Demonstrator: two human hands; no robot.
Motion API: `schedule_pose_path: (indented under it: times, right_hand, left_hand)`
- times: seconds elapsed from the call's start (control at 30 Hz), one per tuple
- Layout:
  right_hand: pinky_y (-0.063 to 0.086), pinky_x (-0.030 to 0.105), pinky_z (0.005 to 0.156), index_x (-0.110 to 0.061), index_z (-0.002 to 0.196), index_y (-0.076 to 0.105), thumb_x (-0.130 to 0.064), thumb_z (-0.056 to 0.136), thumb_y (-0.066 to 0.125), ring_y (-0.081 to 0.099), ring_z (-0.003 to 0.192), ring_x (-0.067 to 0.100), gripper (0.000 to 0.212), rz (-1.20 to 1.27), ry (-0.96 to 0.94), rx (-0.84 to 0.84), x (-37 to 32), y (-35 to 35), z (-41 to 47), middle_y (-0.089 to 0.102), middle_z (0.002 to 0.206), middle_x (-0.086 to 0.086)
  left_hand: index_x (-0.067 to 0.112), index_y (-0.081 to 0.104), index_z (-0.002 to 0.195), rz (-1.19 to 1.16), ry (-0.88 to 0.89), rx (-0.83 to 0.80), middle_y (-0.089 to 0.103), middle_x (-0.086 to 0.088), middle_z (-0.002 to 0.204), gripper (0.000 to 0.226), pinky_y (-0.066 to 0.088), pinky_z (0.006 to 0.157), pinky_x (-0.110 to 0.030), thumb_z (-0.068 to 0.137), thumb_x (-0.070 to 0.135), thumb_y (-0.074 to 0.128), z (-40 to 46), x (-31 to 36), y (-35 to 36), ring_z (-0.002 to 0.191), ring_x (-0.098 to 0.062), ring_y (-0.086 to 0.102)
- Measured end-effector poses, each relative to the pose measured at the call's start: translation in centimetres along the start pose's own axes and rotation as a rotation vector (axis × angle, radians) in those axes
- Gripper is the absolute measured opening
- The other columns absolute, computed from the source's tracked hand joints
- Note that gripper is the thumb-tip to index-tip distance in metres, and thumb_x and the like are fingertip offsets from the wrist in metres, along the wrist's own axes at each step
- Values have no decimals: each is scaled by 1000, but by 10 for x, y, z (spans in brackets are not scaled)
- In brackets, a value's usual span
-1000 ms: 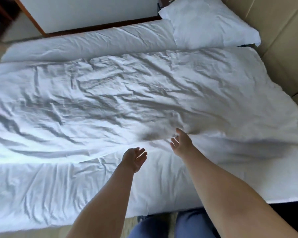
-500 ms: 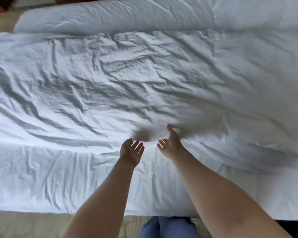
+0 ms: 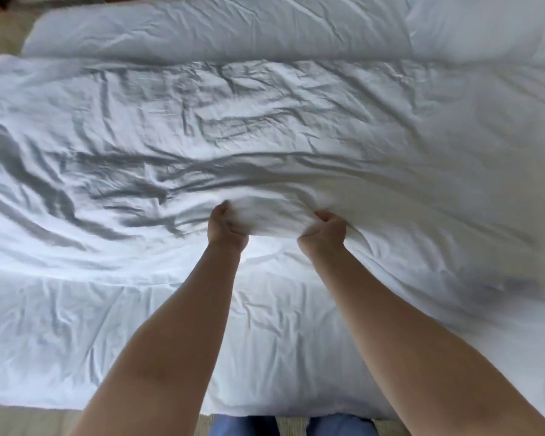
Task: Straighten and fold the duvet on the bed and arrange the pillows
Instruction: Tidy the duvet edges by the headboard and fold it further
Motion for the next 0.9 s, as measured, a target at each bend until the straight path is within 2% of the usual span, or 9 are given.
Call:
schedule_pose_path:
  times: [0.07,0.2,0.3,0.43,0.53,0.6,0.7,0.83,0.9]
  right_hand:
    - [37,13,40,-25,61,41,2,82,50,46,38,6,36,-242,-127,-88,-13,4,-9,42,42,-7]
    - [47,10,54,-29,74,49,5,69,62,57,52,-2,36,-503,-362,-205,-19,22,-29,54,64,-12]
    - [38,9,47,-22,51,44,0,51,44,42,41,4,22,-86,-223,-223,-4,13,-17,42,41,-11]
    - [42,22,64,-21,51,38,-1,46,43,38,51,14,21,-65,-154,210,39,-59,32,39,48,-7]
    - [30,22,48,-23,59,41,-4,68,52,31,49,12,24,-4,-49,195,70,-81,42,34,50,-6]
    - [41,20,57,-28,74,52,-10,76,64,44,56,7,21,55,50,129,82,-67,40,48,60,-9]
    - [48,25,92,-21,86,65,-13,85,66,63,82,11,8,-58,8,-54,105,-23,20,70,76,-3]
    - [48,32,98,-9,103,66,-7,88,56,65,97,19,19,88,-72,-227,118,32,-1,71,98,6]
    - [50,27,92,-9,108,63,-8,89,53,66,95,17,22,-31,-163,-200,117,29,11,72,95,3]
  left_hand:
    - [12,50,68,19,50,-18,58,1,45,26,48,42,-15,93,4,43,-2,20,19,38,-13,58]
    - [1,58,72,12,130,-306,64,-14,65,18,54,81,-35,65,-4,41,-17,61,50,73,-30,64]
    - [3,62,48,174,84,-345,61,-9,54,31,55,66,-28,67,-8,40,-19,51,25,56,-22,64]
    - [7,56,75,222,-244,-51,55,-2,57,28,37,33,-11,84,-10,36,26,-4,-71,35,-6,48]
    - [8,55,77,224,-298,44,56,1,46,25,31,29,-12,92,-7,41,38,-14,-107,30,-5,45]
    - [7,58,79,186,-276,3,62,-2,53,22,43,38,-14,90,-6,44,40,-2,-105,41,-10,58]
    - [10,61,84,101,-196,-59,67,-2,68,15,55,53,-23,86,0,51,48,32,-87,63,-16,66]
    - [0,59,117,78,-180,-342,67,-13,111,31,48,96,-33,88,1,50,35,64,-61,107,-23,63]
    - [4,62,114,186,-188,-345,65,-11,116,29,51,92,-35,87,-2,54,35,75,-71,111,-23,61]
Point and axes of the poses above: each hand's wrist, its own z-axis towards the middle knuckle, its own y-axis out of the palm, x = y × z, the point moved 4 cm from there along z, towards the middle knuckle
